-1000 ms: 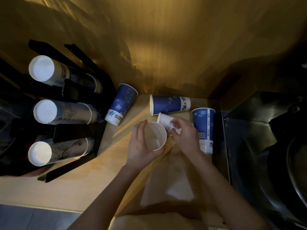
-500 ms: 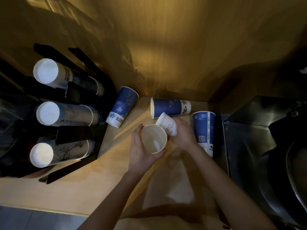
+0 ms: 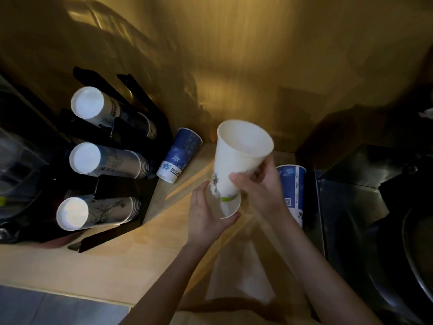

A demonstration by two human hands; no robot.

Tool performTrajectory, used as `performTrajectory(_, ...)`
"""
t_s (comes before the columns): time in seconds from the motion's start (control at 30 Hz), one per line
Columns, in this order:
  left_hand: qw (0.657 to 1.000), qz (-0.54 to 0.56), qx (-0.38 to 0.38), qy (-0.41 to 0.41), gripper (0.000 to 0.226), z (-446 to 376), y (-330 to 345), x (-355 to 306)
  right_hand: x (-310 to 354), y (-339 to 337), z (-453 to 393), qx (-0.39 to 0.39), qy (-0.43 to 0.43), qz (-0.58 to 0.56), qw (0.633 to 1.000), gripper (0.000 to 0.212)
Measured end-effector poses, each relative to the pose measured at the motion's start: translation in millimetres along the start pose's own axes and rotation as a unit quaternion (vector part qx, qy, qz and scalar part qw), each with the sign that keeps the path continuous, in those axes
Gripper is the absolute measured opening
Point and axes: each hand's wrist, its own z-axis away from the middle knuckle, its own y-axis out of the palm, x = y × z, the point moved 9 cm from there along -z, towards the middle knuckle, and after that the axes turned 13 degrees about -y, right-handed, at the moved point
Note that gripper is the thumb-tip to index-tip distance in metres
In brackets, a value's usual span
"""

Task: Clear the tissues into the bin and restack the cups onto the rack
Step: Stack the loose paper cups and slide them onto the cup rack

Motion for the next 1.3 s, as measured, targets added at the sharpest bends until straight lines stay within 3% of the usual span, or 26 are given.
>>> performTrajectory(0.23, 0.996, 0.059, -0.002, -0.062, 0.108, 6, -2, 8, -39, 5, 27, 0.054, 0.025, 0.161, 0.985, 0.086)
performTrajectory(0.43, 0.992, 0.087, -0.004, -0.092, 0.101, 7, -2, 12, -34, 10, 39, 0.095, -0.049, 0.333, 0.937, 0.110)
performTrajectory(0.57, 0.992, 0.091, 0.008, -0.089, 0.101, 7, -1, 11, -37, 11, 41, 0.120, -0.067, 0.394, 0.909, 0.100)
performTrajectory(0.9, 0.989, 0.104, 0.014, -0.099, 0.094, 7, 2, 17, -60, 5, 55, 0.186, -0.022, 0.379, 0.906, 0.087)
performTrajectory(1.0, 0.993, 0.089, -0.018, -0.075, 0.093, 10, -4, 12, -65, 4, 57, 0.187, -0.003, 0.357, 0.915, 0.082)
performTrajectory(1.1, 0.996, 0.069, -0.037, -0.050, 0.089, 12, -9, 7, -65, -1, 53, 0.173, 0.007, 0.344, 0.923, 0.067)
performTrajectory(1.3, 0.999, 0.030, 0.028, -0.032, 0.094, 7, -2, -12, -55, -26, 44, 0.080, 0.033, 0.304, 0.949, 0.025)
